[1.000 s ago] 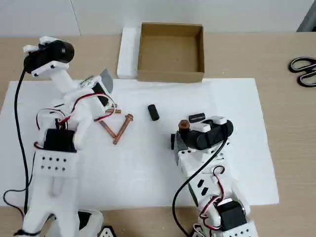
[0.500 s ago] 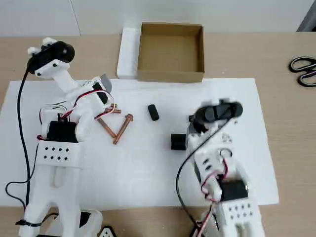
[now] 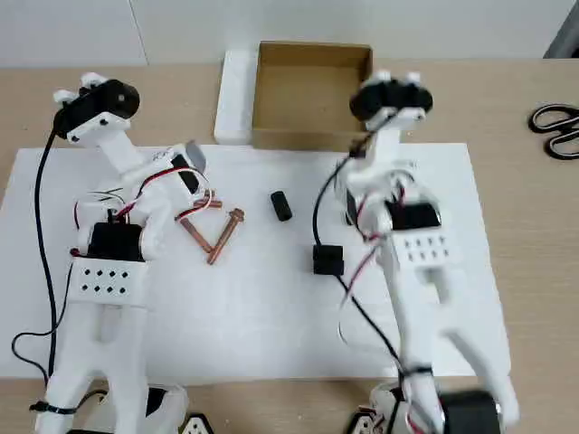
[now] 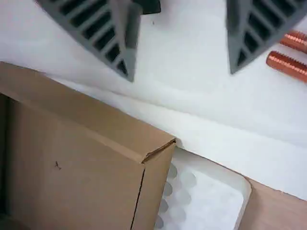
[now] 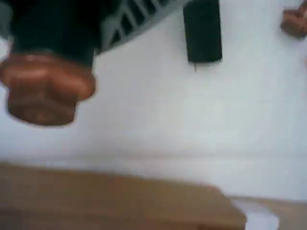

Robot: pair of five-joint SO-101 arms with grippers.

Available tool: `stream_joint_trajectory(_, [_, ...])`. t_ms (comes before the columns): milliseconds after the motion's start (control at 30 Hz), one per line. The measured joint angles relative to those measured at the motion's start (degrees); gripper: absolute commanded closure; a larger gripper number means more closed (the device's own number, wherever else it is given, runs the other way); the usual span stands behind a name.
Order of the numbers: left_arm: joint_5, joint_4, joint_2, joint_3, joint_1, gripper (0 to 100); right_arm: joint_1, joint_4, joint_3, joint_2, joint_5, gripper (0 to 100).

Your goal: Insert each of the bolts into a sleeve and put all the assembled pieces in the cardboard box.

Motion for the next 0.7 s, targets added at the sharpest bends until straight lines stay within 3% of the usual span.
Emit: stream_joint_trajectory(700, [0.0,0.0,0.1,1.0,0.0,88,1.6,0.0,-49.9,46.0,0.0,99.4])
